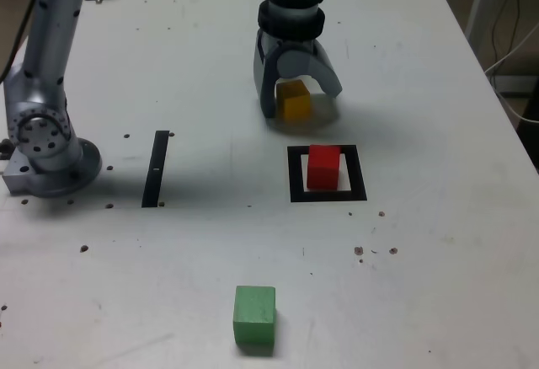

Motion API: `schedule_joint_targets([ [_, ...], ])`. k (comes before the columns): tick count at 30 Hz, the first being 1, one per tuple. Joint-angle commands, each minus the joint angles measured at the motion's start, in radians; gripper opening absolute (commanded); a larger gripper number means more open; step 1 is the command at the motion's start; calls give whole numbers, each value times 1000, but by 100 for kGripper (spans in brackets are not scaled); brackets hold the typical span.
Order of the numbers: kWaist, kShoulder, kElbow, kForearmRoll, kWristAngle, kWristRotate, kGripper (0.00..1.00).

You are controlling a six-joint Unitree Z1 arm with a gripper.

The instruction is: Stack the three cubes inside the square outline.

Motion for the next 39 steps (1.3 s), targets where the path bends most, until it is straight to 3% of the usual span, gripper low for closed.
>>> schedule_joint_targets([
  [1, -10, 6, 3, -3, 2, -4, 91],
  [7, -23, 7, -3, 0, 28, -20, 79],
  [12, -25, 4, -6, 14, 69, -38, 54],
  [15, -31, 3, -6, 21, 74, -45, 45],
  [26, -68, -3, -14, 25, 36, -45, 39],
  [39, -76, -100, -6, 43, 19, -37, 21],
])
